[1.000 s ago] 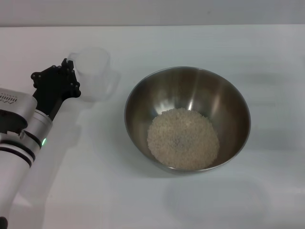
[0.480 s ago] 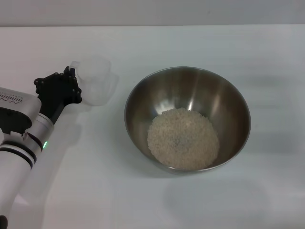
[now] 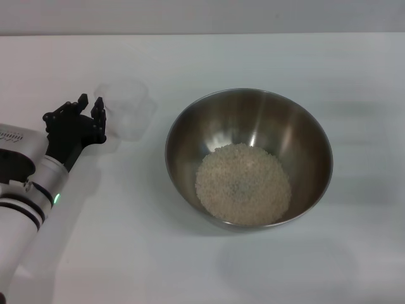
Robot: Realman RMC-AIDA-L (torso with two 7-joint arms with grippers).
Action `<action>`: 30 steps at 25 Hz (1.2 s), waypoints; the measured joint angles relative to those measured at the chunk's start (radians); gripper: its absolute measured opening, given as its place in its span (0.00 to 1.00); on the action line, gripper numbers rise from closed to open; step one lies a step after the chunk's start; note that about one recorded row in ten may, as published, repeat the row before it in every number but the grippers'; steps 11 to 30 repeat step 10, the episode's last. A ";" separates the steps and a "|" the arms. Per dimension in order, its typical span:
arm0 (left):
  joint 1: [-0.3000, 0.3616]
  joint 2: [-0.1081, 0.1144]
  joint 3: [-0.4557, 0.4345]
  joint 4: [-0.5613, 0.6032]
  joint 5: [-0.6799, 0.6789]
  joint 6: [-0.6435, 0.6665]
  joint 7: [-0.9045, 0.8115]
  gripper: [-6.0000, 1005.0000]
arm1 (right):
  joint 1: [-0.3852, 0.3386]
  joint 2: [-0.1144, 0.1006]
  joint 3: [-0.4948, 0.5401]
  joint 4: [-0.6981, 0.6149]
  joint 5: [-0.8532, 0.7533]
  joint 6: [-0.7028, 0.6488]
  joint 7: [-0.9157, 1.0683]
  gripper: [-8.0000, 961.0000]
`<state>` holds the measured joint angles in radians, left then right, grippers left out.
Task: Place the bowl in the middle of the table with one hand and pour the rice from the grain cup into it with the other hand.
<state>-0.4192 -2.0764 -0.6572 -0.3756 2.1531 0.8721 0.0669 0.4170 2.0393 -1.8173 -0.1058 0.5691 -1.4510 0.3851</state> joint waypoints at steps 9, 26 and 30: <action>0.113 0.005 0.029 -0.005 0.013 0.172 -0.049 0.40 | -0.002 0.001 0.000 0.000 -0.010 0.006 0.000 0.57; 0.129 0.005 0.041 0.003 0.024 0.238 -0.070 0.42 | -0.002 0.002 0.000 0.000 -0.010 0.006 0.000 0.57; 0.129 0.005 0.041 0.003 0.024 0.238 -0.070 0.42 | -0.002 0.002 0.000 0.000 -0.010 0.006 0.000 0.57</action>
